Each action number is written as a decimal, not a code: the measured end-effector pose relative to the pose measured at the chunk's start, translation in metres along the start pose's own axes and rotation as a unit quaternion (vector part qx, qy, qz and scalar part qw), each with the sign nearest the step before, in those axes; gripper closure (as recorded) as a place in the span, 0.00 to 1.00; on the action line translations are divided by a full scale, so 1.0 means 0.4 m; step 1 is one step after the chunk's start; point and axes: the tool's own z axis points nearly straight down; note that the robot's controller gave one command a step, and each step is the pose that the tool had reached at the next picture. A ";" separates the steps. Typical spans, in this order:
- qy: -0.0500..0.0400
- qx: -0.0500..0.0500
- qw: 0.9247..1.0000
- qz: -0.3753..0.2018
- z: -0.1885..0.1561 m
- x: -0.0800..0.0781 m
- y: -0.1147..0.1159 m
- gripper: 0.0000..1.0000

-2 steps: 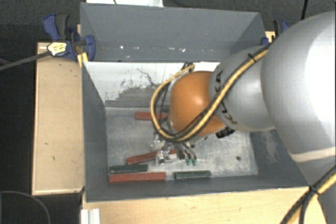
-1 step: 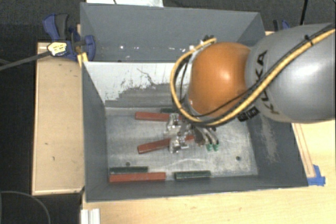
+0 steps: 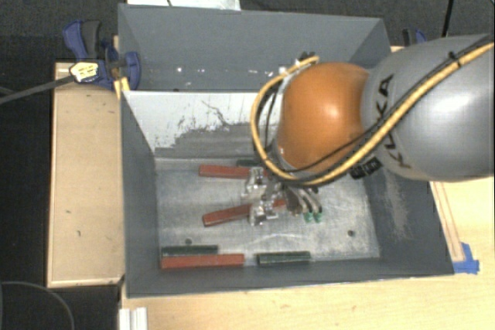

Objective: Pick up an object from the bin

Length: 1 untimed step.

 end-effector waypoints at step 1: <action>-0.002 0.001 0.996 -0.090 -0.353 -0.008 -0.174 1.00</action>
Offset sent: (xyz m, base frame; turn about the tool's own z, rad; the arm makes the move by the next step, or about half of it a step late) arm 0.0000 0.0000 0.0000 0.0000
